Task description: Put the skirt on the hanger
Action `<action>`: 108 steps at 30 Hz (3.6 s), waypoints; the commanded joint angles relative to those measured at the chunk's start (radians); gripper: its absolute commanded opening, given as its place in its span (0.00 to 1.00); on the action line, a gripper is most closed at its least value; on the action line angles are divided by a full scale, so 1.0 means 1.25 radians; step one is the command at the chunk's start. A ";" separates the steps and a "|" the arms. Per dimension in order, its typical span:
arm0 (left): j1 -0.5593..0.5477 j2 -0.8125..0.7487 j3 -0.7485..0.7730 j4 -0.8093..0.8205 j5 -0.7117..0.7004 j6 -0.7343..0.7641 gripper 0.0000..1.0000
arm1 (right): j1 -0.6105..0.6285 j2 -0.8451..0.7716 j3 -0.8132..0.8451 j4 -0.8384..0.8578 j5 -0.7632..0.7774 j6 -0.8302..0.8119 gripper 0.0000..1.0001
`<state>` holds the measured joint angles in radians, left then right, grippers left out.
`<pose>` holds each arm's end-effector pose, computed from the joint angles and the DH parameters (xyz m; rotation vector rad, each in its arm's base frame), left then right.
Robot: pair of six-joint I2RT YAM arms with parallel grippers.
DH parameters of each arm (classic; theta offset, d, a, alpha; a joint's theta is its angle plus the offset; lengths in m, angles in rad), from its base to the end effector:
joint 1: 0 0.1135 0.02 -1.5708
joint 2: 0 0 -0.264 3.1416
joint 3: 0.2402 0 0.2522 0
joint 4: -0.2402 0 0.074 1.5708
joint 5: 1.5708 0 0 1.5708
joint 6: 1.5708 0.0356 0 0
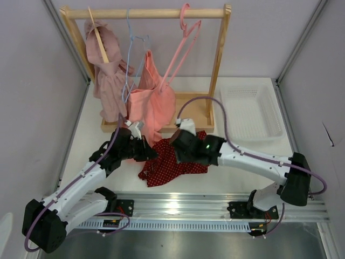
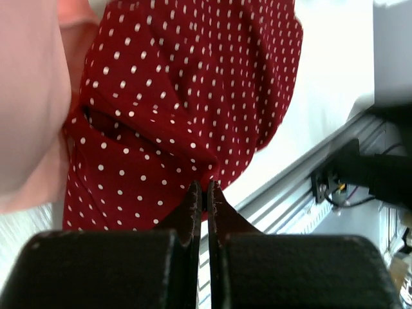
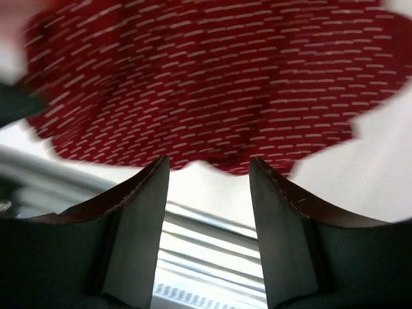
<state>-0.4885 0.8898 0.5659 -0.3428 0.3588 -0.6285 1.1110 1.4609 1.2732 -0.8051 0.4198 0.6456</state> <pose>0.1614 -0.1000 0.2312 0.0425 2.3827 -0.9759 0.1466 0.2634 0.2999 -0.4140 2.4198 0.2274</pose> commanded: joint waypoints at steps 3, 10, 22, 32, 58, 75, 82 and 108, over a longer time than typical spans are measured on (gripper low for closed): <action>-0.003 0.024 0.001 0.078 -0.066 -0.015 0.00 | 0.214 0.103 0.011 0.138 0.100 0.129 0.55; -0.001 0.013 0.042 0.034 -0.157 0.016 0.12 | 0.310 0.237 0.018 0.286 0.111 0.092 0.53; 0.023 -0.016 0.117 -0.019 -0.113 0.088 0.70 | 0.327 0.386 0.118 0.323 0.177 0.044 0.44; 0.051 -0.041 0.166 -0.082 -0.082 0.115 0.74 | 0.327 0.481 0.195 0.255 0.187 0.057 0.43; 0.051 -0.107 0.063 -0.039 0.021 0.098 0.73 | 0.325 0.240 0.131 0.017 0.279 0.151 0.00; 0.036 -0.122 0.028 -0.009 0.079 0.086 0.69 | 0.255 -0.004 0.055 -0.205 0.323 0.275 0.00; 0.017 -0.150 0.032 0.025 0.100 0.074 0.71 | 0.178 -0.043 0.068 -0.249 0.322 0.237 0.00; -0.168 -0.394 -0.229 0.018 -0.264 -0.111 0.63 | -0.139 0.032 0.109 -0.118 0.200 -0.038 0.00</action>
<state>-0.6914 0.4072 0.2771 -0.3080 0.1238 -0.7391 0.9585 1.5127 1.3968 -0.9813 0.6640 0.6338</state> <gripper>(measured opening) 0.627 0.021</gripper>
